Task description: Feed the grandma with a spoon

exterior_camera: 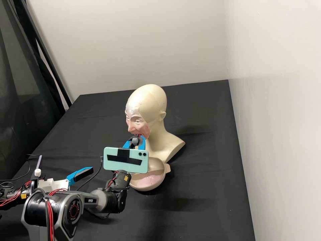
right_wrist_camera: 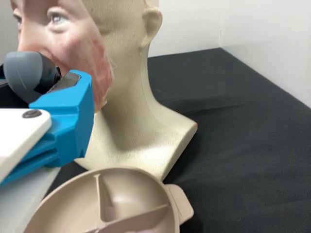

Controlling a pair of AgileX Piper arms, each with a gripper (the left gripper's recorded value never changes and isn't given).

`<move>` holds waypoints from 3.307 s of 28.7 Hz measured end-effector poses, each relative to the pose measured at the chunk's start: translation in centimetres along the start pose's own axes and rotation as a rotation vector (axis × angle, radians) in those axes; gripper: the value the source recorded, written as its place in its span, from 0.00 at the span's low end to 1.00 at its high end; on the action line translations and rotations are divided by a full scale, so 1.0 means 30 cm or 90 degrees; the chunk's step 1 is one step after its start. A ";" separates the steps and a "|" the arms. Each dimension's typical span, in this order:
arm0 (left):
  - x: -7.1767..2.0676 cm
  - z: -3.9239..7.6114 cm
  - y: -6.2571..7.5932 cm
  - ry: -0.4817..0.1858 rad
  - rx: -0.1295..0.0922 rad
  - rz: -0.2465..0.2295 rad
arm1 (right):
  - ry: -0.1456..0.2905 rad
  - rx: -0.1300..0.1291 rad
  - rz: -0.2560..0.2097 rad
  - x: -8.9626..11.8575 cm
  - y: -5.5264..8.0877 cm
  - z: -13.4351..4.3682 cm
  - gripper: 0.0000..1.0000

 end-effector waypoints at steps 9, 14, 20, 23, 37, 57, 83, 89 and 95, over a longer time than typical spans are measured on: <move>0.006 0.000 -0.001 0.000 0.000 -0.001 | 0.008 0.011 0.010 0.025 0.006 -0.030 0.00; 0.006 0.000 -0.001 0.000 0.000 -0.001 | 0.014 0.009 0.001 0.036 -0.007 -0.052 0.00; 0.006 0.000 -0.001 0.000 0.000 -0.001 | 0.014 0.006 -0.011 0.044 -0.026 -0.073 0.00; 0.011 -0.002 -0.004 0.001 0.000 -0.003 | 0.020 0.006 -0.014 0.047 -0.031 -0.084 0.00; 0.020 -0.006 -0.009 0.003 0.000 -0.006 | 0.020 -0.006 -0.021 0.081 -0.058 -0.091 0.00; 0.028 -0.003 0.002 0.001 0.000 0.002 | 0.005 -0.011 0.006 0.115 -0.051 -0.085 0.00; 0.036 -0.006 -0.009 0.005 0.000 -0.013 | 0.021 -0.020 0.017 0.152 -0.055 -0.116 0.00; 0.036 -0.006 -0.009 0.005 0.000 -0.013 | 0.021 -0.020 0.017 0.152 -0.055 -0.116 0.00; 0.036 -0.006 -0.009 0.005 0.000 -0.013 | 0.011 -0.022 0.010 0.137 -0.067 -0.097 0.00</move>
